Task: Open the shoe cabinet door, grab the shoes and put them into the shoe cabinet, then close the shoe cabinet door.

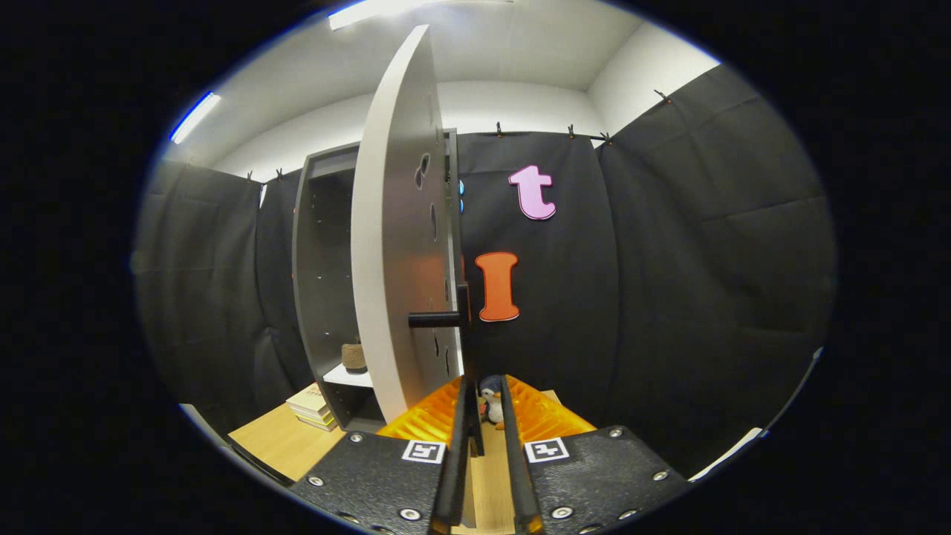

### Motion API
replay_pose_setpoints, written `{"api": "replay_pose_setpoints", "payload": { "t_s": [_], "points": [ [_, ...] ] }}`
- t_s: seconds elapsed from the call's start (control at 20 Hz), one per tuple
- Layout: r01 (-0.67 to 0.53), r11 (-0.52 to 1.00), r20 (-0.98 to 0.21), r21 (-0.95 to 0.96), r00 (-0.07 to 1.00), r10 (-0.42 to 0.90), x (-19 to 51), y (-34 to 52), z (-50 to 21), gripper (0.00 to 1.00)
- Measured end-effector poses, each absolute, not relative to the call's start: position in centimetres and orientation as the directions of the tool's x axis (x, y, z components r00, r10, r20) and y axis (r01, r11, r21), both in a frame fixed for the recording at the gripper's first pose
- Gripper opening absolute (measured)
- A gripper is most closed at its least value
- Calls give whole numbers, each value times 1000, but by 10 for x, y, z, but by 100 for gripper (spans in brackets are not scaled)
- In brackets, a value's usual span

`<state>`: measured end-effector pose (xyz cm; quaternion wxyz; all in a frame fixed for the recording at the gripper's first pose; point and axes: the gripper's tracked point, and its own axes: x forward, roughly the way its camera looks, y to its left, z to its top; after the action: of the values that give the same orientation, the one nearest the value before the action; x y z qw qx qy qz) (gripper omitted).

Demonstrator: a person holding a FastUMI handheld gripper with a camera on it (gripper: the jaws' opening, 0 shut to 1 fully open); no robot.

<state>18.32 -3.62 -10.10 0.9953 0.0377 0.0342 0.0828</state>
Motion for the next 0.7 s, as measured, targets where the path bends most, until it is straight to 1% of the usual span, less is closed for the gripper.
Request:
{"api": "replay_pose_setpoints", "payload": {
  "t_s": [0.05,0.15,0.25,0.4,0.5,0.6,0.7],
  "points": [
    [-148,986,-63,80,986,153,182,-40,-101,30],
    [-121,987,-54,102,990,127,177,-46,-100,42],
    [-100,985,-13,139,995,102,168,-49,-90,46],
    [-110,974,31,196,994,106,154,-43,-78,57],
    [-102,973,54,209,994,92,148,-41,-72,61],
    [-54,979,86,197,996,37,148,-46,-65,65],
    [-5,984,92,175,996,-12,145,-45,-66,66]
  ]
}}
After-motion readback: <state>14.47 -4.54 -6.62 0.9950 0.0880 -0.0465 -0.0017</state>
